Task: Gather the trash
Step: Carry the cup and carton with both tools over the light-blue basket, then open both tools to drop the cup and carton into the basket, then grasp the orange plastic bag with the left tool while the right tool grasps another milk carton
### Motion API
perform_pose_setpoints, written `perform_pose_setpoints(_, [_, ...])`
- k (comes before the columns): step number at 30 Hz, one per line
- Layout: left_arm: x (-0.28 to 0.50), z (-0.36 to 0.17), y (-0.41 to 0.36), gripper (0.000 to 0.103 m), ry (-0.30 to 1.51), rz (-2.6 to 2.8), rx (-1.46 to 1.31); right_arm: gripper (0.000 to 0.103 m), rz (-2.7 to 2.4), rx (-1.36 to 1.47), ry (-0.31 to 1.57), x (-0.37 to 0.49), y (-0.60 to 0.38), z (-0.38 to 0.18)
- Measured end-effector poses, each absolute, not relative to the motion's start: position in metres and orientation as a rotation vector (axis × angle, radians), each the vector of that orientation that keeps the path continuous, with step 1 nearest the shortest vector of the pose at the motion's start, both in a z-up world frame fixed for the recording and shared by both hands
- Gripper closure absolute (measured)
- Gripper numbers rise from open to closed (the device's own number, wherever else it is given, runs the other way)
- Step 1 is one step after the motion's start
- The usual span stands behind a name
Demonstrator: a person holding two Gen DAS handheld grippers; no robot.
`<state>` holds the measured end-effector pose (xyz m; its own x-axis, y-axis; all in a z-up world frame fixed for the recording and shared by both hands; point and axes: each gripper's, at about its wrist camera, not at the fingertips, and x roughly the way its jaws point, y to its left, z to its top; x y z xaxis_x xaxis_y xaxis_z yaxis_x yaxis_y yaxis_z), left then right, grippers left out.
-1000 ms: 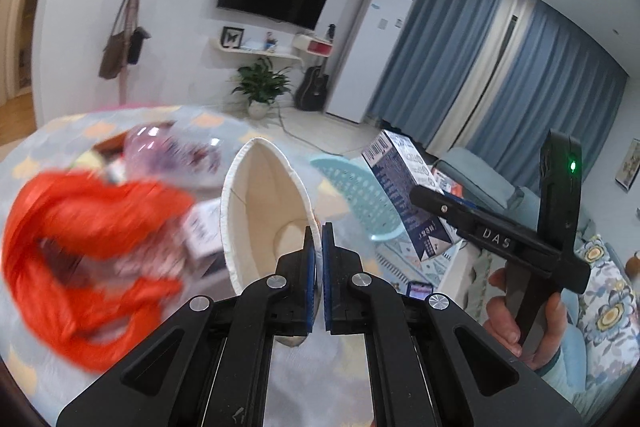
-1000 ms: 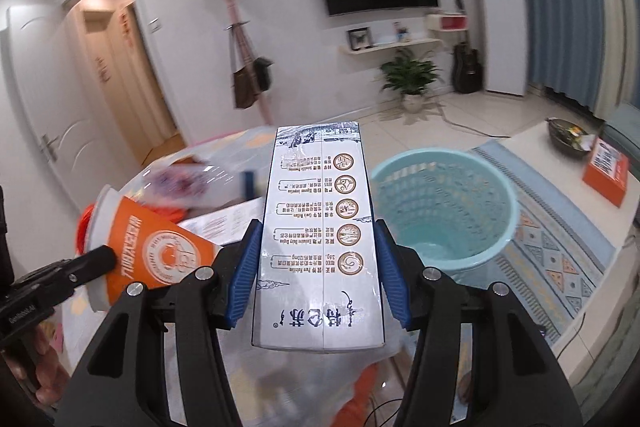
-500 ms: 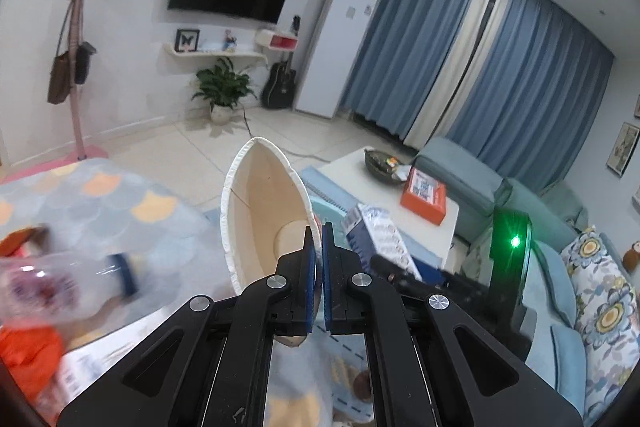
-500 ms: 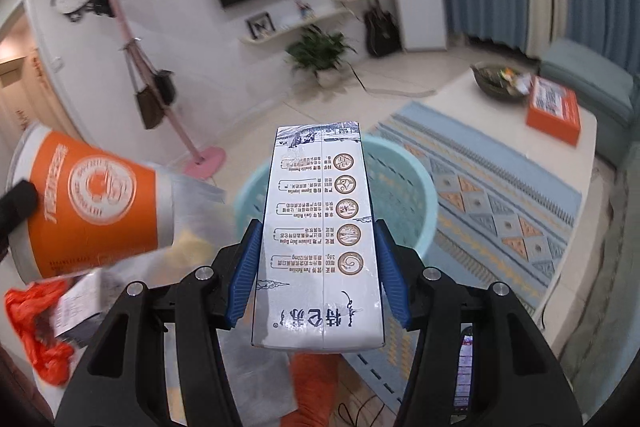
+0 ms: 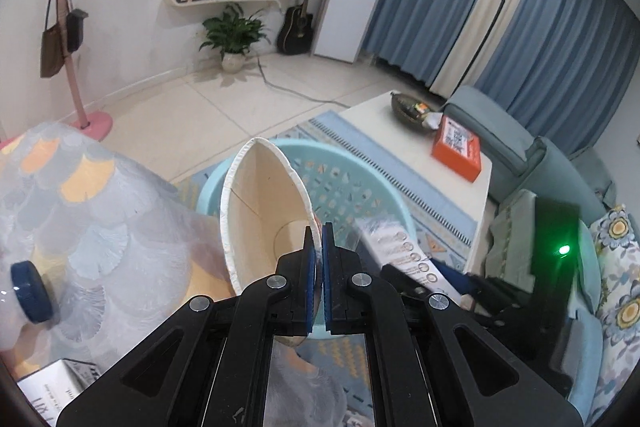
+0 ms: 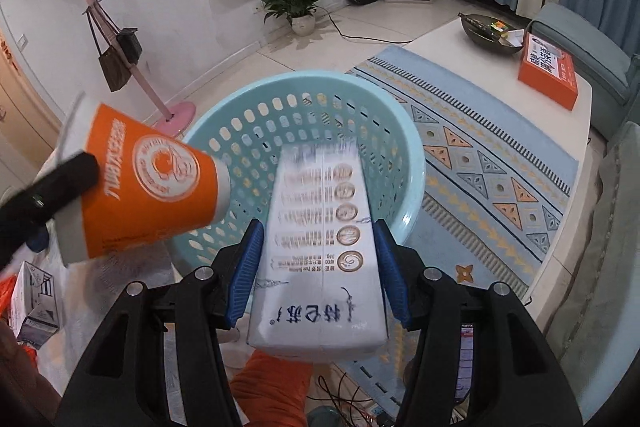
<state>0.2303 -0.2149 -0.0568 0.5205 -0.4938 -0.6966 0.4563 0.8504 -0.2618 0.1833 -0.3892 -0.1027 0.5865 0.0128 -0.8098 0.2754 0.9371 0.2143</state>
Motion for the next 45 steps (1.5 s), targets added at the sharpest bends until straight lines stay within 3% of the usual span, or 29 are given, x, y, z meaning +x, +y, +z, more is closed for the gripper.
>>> perform_pose_setpoints(5, [0.234,-0.064,-0.209,0.097,0.879,-0.572,-0.063,0.050,-0.156,0.350,0.933,0.183,-0.394,-0.101])
perform_pose_setpoints(7, [0.233,-0.062,-0.207,0.081,0.875,-0.567,-0.066,0.050,-0.156,0.357,0.929,0.182,-0.394,-0.099])
perform_pose_setpoints(9, [0.229,-0.059,-0.204,0.073,0.860,-0.562,-0.066,0.050,-0.152,0.363,0.927,0.179,-0.393,-0.097])
perform_pose_setpoints(18, [0.198,-0.034,-0.177,0.066,0.797,-0.578,-0.101,0.050,-0.117,0.355,0.883,0.159,-0.376,-0.072])
perform_pose_setpoints(25, [0.150,0.003,-0.133,0.052,0.679,-0.547,-0.120,0.050,-0.052,0.308,0.797,0.136,-0.341,-0.032])
perform_pose_setpoints(37, [0.066,0.048,0.002,0.029,0.502,-0.239,-0.101,0.050,0.160,0.152,0.684,0.100,-0.231,0.022])
perform_pose_setpoints(45, [0.043,0.034,0.100,0.023,0.522,-0.005,-0.081,0.041,0.273,0.078,0.690,0.103,-0.170,0.019])
